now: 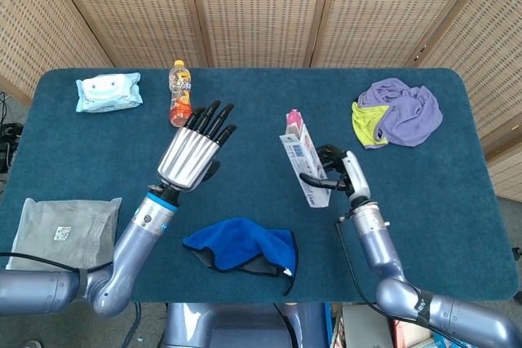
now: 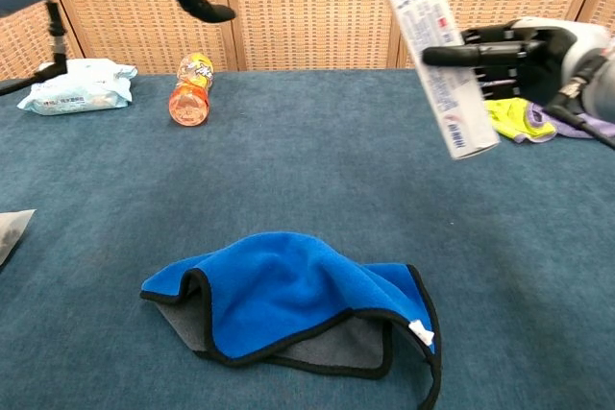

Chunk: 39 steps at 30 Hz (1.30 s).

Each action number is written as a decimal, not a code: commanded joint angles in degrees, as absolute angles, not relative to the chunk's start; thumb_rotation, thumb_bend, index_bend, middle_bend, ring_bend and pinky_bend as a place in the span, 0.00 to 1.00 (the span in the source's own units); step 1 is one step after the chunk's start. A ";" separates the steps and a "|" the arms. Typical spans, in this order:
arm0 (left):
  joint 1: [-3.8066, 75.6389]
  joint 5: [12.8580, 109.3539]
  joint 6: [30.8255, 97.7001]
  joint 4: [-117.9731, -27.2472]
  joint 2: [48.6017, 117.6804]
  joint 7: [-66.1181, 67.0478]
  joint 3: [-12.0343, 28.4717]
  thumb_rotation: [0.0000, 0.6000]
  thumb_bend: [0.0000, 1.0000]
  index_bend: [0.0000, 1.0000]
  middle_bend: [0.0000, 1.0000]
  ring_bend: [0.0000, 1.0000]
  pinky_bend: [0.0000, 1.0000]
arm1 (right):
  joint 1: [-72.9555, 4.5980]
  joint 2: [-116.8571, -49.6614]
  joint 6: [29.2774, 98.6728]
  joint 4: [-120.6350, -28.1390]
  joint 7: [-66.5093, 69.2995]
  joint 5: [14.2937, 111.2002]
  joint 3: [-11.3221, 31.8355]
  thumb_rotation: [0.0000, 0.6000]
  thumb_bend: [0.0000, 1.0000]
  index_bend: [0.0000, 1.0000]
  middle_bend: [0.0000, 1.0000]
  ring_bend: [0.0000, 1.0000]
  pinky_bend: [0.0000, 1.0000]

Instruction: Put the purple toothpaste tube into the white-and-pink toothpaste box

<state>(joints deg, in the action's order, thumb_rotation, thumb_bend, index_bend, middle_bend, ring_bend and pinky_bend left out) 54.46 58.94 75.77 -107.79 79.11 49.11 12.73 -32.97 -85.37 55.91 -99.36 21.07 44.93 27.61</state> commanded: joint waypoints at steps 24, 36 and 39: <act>36.32 70.04 76.43 -106.75 67.60 31.01 -1.10 1.00 0.28 0.13 0.00 0.00 0.04 | -19.02 -82.26 77.42 -80.67 -5.17 73.08 5.84 1.00 0.17 0.58 0.52 0.45 0.55; 31.30 71.08 74.70 -105.24 69.25 29.18 -4.74 1.00 0.29 0.00 0.00 0.00 0.00 | -16.70 -84.34 74.82 -77.54 -5.44 72.60 3.59 1.00 0.17 0.58 0.47 0.45 0.50; 29.89 71.16 75.36 -103.62 70.68 29.05 -4.72 1.00 0.27 0.00 0.00 0.00 0.00 | -16.52 -85.21 74.17 -76.27 -5.53 72.45 3.67 1.00 0.17 0.55 0.43 0.40 0.46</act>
